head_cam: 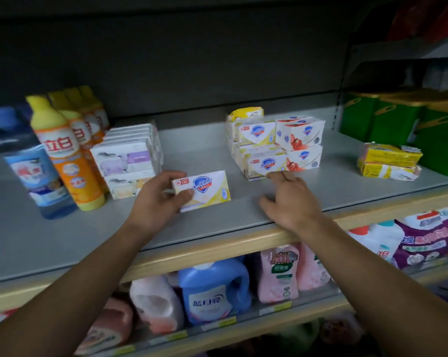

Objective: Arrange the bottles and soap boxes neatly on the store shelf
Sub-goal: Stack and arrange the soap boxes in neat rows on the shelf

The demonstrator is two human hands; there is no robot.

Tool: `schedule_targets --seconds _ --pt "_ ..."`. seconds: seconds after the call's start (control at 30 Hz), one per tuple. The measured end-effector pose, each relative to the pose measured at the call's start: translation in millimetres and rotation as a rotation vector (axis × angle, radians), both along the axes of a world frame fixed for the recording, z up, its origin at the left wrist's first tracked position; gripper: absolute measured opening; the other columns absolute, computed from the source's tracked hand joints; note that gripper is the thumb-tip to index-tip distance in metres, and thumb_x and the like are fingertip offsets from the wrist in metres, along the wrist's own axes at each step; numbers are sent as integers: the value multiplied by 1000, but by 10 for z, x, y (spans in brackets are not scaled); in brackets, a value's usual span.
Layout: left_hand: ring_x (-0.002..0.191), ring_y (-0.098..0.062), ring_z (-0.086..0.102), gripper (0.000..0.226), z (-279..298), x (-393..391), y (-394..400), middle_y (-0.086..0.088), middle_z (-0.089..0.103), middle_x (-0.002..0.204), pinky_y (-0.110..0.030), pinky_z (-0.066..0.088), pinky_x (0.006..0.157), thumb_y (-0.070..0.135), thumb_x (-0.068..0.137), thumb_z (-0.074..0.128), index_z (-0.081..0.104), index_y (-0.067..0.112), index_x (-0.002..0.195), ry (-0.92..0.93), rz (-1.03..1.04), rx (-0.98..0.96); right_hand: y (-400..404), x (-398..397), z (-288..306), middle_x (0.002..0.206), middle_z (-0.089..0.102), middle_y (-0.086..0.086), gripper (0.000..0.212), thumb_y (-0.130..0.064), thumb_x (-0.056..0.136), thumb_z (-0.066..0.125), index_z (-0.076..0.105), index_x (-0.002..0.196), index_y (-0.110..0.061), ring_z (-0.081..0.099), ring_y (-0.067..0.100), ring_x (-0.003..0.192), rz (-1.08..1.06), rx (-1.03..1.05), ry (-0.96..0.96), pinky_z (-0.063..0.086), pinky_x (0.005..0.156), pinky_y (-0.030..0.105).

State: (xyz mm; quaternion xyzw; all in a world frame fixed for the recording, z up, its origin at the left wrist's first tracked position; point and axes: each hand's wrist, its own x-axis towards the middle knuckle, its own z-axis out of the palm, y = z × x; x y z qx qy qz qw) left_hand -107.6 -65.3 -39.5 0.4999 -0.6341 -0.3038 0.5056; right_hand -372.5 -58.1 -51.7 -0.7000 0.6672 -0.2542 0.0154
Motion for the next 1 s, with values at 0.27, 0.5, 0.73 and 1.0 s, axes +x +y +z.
schedule_targets --seconds 0.27,0.5,0.73,1.0 --pt "96 -27 70 23 -125 567 184 -14 73 105 -39 55 87 5 89 63 64 2 113 363 -30 91 -73 1180 51 141 45 -6 82 -11 74 75 37 144 -31 58 13 115 596 92 -479 46 103 38" --pt "89 -26 70 19 -65 574 177 -14 72 102 -39 58 74 9 93 59 64 0 109 591 -42 145 -169 1319 -64 118 63 -1 57 -14 83 76 51 130 -34 65 12 100 535 9 -864 52 87 25" --pt "57 -20 58 11 -112 598 178 -14 61 80 -30 54 54 22 91 66 67 12 91 403 -47 99 -153 1382 16 52 60 -3 53 -78 71 44 68 80 -31 58 9 46 227 80 -813 42 61 28" --pt "52 -21 54 37 -113 602 188 -15 58 72 -28 49 49 40 88 67 67 3 89 354 39 107 -125 1470 64 43 59 0 56 -81 73 35 67 61 -37 56 8 38 104 91 -790 38 54 27"
